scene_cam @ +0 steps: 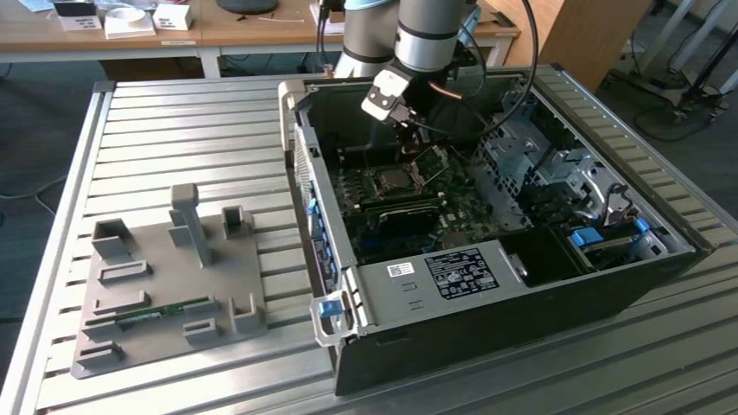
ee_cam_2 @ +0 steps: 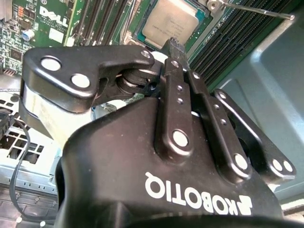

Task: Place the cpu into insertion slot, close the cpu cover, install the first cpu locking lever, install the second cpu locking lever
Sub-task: 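Close the cpu cover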

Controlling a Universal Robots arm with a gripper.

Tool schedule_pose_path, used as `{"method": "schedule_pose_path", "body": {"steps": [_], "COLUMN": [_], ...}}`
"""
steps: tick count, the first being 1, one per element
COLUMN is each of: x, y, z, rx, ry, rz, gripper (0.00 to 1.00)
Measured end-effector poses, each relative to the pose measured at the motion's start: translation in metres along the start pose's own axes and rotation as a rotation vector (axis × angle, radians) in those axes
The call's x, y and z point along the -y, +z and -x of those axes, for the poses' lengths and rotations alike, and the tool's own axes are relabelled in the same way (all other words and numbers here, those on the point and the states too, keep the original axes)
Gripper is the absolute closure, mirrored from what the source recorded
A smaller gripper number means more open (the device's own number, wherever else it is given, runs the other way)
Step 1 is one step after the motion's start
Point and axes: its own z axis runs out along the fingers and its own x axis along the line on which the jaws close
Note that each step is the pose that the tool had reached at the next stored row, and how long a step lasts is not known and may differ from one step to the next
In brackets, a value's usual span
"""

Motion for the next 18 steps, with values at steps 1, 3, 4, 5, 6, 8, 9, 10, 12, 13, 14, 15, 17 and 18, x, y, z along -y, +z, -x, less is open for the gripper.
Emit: {"method": "schedule_pose_path", "body": {"steps": [1,3,4,5,6,8,9,10,12,13,14,15,17,18], "x": [0.0,0.0,0.0,0.0,0.0,0.0,-0.0001,-0.0001,-0.0001,-0.0001,-0.0001,-0.0001,-0.0001,-0.0001], "y": [0.0,-0.0002,-0.0002,-0.0002,-0.0003,-0.0012,-0.0014,-0.0014,-0.0015,-0.0015,-0.0015,-0.0016,-0.0023,-0.0027], "z": [0.0,0.0,0.0,0.0,0.0,0.0,0.0,0.0,0.0,0.0,0.0,0.0,0.0,0.0], "rx": [-0.0002,0.0,0.0,0.0,0.0,0.0004,0.0,-0.0001,-0.0001,0.0,-0.0001,-0.0001,0.0006,0.0004], "ry": [0.0,0.0,0.0,0.0,0.0,0.0,0.0,0.0,0.0,0.0,0.0,0.0,0.0,0.0], "rz": [0.0002,0.0,0.0,0.0001,0.0,-0.0003,0.0,0.0001,0.0001,0.0001,0.0001,0.0,-0.0003,-0.0002], "gripper": [0.89,0.89,0.89,0.89,0.89,0.89,0.89,0.89,0.89,0.89,0.89,0.89,0.89,0.89]}}
